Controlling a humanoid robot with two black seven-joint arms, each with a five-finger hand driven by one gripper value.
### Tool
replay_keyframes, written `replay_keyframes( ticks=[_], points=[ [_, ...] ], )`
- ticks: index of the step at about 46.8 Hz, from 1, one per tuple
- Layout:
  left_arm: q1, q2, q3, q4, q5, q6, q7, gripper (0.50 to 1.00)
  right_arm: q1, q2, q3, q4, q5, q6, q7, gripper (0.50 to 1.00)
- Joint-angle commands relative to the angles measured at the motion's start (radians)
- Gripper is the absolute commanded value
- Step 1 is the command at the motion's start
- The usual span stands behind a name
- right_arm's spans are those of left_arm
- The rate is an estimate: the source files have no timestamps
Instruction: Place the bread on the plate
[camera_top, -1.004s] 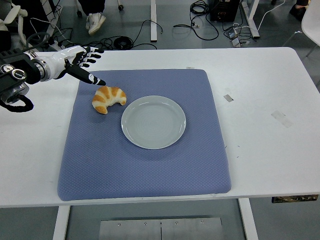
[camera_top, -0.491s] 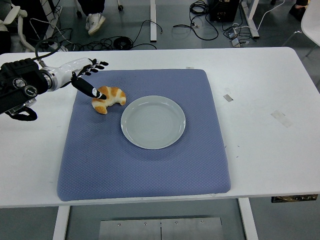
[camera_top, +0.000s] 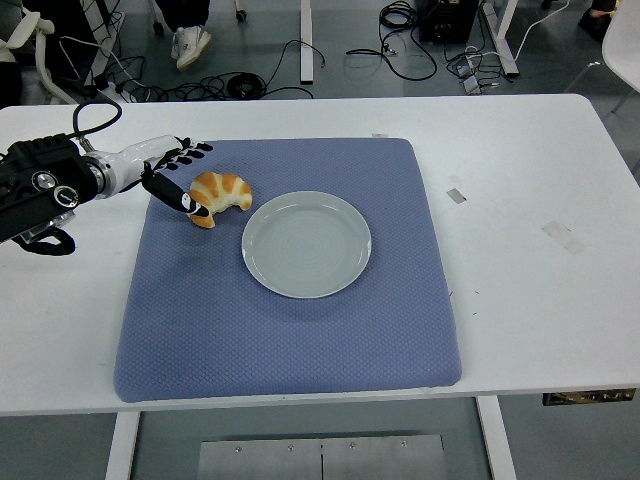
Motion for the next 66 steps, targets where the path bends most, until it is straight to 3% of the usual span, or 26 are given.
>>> replay_keyframes(
  ticks=[1, 17, 21, 25, 34, 37, 41, 52, 55, 58, 66],
  points=[
    [0.004, -0.02, 0.0, 0.023, -0.001, 0.006, 0.0, 0.934, 0.0, 0.0, 0.0, 0.0, 0.0, 0.0, 0.0, 1.0],
    [0.012, -0.063, -0.006, 0.078, -0.002, 0.009, -0.006, 0.916, 0.0, 0.0, 0.0, 0.0, 0.0, 0.0, 0.0, 1.0],
    [0.016, -0.078, -0.005, 0.09, -0.002, 0.01, -0.008, 0.875, 0.0, 0.0, 0.0, 0.0, 0.001, 0.0, 0.0, 1.0],
    [0.024, -0.083, -0.005, 0.092, -0.002, 0.012, -0.009, 0.801, 0.0, 0.0, 0.0, 0.0, 0.001, 0.0, 0.0, 1.0],
    [0.022, -0.089, -0.006, 0.096, -0.002, 0.012, -0.011, 0.786, 0.0, 0.0, 0.0, 0.0, 0.001, 0.0, 0.0, 1.0],
    [0.022, -0.089, -0.005, 0.095, -0.002, 0.012, -0.011, 0.707, 0.0, 0.0, 0.0, 0.0, 0.001, 0.0, 0.0, 1.0],
    [0.021, -0.089, -0.003, 0.095, -0.002, 0.009, -0.009, 0.642, 0.0, 0.0, -0.001, 0.0, 0.001, 0.0, 0.0, 1.0],
    [0.012, -0.086, -0.011, 0.095, -0.004, 0.0, -0.003, 0.633, 0.0, 0.0, 0.0, 0.0, 0.0, 0.0, 0.0, 1.0],
    [0.008, -0.085, -0.012, 0.095, -0.004, 0.001, -0.002, 0.586, 0.0, 0.0, 0.0, 0.0, 0.001, 0.0, 0.0, 1.0],
    [-0.001, -0.081, -0.011, 0.093, -0.002, 0.0, -0.003, 0.5, 0.0, 0.0, 0.0, 0.0, 0.0, 0.0, 0.0, 1.0],
    [-0.034, -0.078, -0.014, 0.09, -0.001, -0.019, -0.005, 0.5, 0.0, 0.0, -0.001, 0.0, 0.0, 0.0, 0.0, 1.0]
  ],
)
